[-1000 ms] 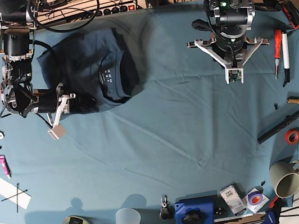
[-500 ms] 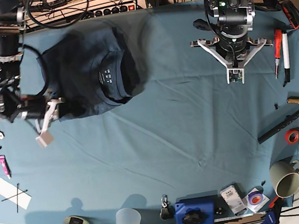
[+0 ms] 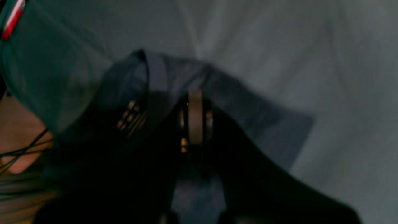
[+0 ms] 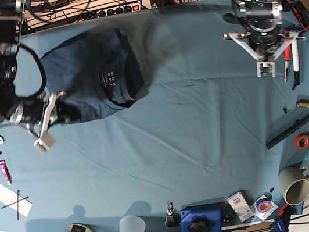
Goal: Fold the T-shirt properly
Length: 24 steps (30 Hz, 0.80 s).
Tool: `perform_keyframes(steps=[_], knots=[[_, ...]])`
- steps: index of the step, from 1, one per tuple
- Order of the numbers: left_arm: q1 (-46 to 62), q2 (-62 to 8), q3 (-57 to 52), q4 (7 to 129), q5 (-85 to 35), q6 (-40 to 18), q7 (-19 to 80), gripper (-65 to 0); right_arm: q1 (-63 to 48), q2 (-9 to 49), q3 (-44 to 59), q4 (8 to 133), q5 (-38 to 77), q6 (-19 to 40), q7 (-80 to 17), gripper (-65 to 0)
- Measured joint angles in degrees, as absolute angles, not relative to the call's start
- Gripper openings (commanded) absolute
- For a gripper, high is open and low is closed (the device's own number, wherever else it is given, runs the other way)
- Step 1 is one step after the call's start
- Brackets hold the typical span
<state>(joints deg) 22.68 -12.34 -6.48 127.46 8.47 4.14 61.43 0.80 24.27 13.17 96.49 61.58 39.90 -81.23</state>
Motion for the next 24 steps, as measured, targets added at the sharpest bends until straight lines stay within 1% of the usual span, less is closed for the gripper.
perform_keyframes(steps=[3, 5, 10, 13, 18, 24], knots=[[23.4, -12.4, -10.3, 127.5, 0.2, 2.0, 61.5, -65.0, -4.2, 24.0, 14.3, 101.5, 61.6, 39.9, -81.0, -65.0], [24.0, -12.3, -12.0, 127.5, -2.8, 0.8, 61.4, -65.0, -7.7, 22.5, 15.9, 104.7, 61.6, 39.9, -80.9, -65.0], [26.4, -12.3, -15.7, 127.5, -3.9, 0.5, 63.6, -65.0, -17.4, 18.3, 21.1, 111.5, 61.7, 39.9, -81.0, -65.0], [28.5, -12.3, -16.7, 127.5, -5.4, 0.1, 64.1, -65.0, -22.8, 16.8, 23.4, 114.9, 62.0, 39.9, -81.0, -65.0], [32.9, -12.3, -16.8, 127.5, -7.4, -0.1, 66.0, -65.0, -30.5, 16.6, 24.1, 117.7, 62.3, 39.9, -80.8, -65.0], [40.1, -12.3, -16.8, 127.5, -11.9, -0.8, 65.9, -65.0, -39.7, 16.7, 24.1, 117.7, 58.1, 39.9, -80.8, -65.0]])
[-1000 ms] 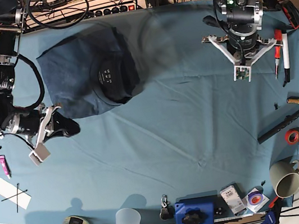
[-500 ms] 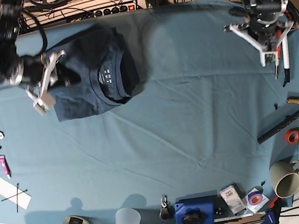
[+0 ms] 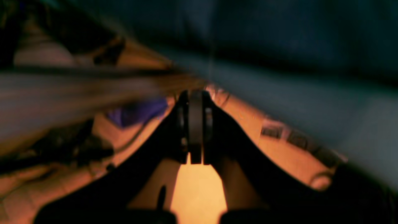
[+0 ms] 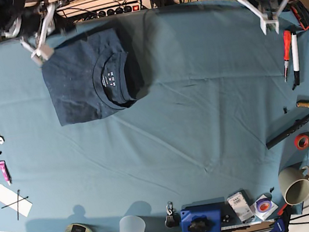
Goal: Fold the T-shirt properly
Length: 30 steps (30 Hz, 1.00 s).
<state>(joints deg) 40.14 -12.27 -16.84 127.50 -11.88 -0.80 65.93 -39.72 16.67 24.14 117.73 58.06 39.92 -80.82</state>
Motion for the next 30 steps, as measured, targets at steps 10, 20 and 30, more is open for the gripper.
perform_keyframes(steps=[10, 20, 30], knots=[[52.6, -11.9, -16.9, 127.5, -13.9, -1.6, 60.6, -65.0, -51.6, 12.4, 24.1, 117.7, 46.1, 39.9, -80.6, -65.0], [55.3, -10.7, -17.0, 118.6, -17.1, -3.4, 56.0, -65.0, -51.8, 11.4, 24.0, 105.4, 44.6, 40.0, -80.0, -65.0], [42.4, -8.6, -17.0, 90.9, -16.6, -10.3, 48.8, -65.0, -38.1, 11.6, 23.3, 78.5, 36.4, 39.7, -74.3, -65.0]])
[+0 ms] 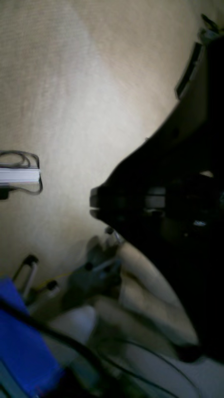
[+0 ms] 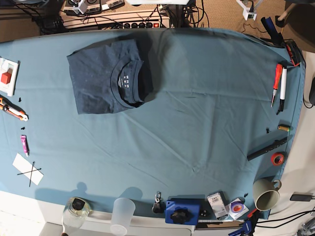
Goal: Fold the T-shirt properly
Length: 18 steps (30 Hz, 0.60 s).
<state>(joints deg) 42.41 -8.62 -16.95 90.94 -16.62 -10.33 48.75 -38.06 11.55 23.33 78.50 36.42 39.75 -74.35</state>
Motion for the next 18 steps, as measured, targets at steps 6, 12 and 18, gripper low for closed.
perform_keyframes(steps=[6, 12, 18], knots=[[31.6, -8.6, -17.0, 69.8, -15.3, -13.0, 43.0, -65.0, -28.8, 14.2, 12.3, 61.6, 26.5, 40.0, -61.6, -65.0], [23.8, -8.5, -17.0, 50.4, -9.9, -13.3, 26.1, -65.0, -20.8, 14.7, -0.4, 47.1, 10.5, 39.5, -42.5, -65.0], [19.1, -8.6, -17.0, 33.6, -3.8, -13.3, 4.2, -65.0, -13.1, 14.1, -10.2, 36.7, 4.3, 39.4, -25.8, -65.0]])
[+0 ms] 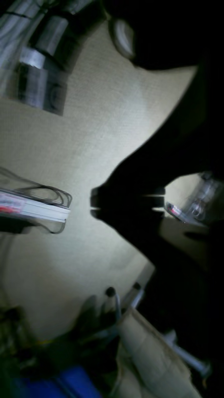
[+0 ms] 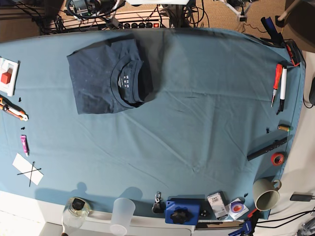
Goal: Fold the T-shirt properly
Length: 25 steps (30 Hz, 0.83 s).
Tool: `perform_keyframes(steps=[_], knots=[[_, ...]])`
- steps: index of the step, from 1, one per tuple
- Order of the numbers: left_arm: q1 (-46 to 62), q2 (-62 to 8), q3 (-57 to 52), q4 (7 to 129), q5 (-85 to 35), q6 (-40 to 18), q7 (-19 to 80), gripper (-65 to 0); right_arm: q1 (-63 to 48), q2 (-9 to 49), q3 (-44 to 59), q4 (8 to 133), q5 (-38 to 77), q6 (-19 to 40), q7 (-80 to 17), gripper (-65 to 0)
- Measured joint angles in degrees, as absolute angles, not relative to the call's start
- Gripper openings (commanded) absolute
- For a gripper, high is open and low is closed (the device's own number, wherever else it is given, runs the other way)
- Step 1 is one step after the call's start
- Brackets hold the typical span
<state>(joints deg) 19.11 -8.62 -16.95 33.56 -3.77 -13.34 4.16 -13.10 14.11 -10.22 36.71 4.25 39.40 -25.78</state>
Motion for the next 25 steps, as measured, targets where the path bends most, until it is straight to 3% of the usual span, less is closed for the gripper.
perform_keyframes(steps=[5, 10, 25], knots=[[17.1, -8.6, -17.0, 24.7, -2.1, -13.0, -8.4, -65.0, -12.0, 14.2, -14.0, 32.1, 1.3, 28.9, -13.8, -65.0], [16.5, -8.3, -17.0, 23.6, -2.0, -13.0, -9.5, -65.0, -11.9, 14.2, -13.9, 31.1, -0.2, 22.2, -10.5, -65.0], [16.6, -8.3, -17.0, 25.2, -2.0, -13.2, -9.5, -65.0, -11.1, 14.2, -13.9, 31.1, -0.2, 20.9, -11.5, -65.0]])
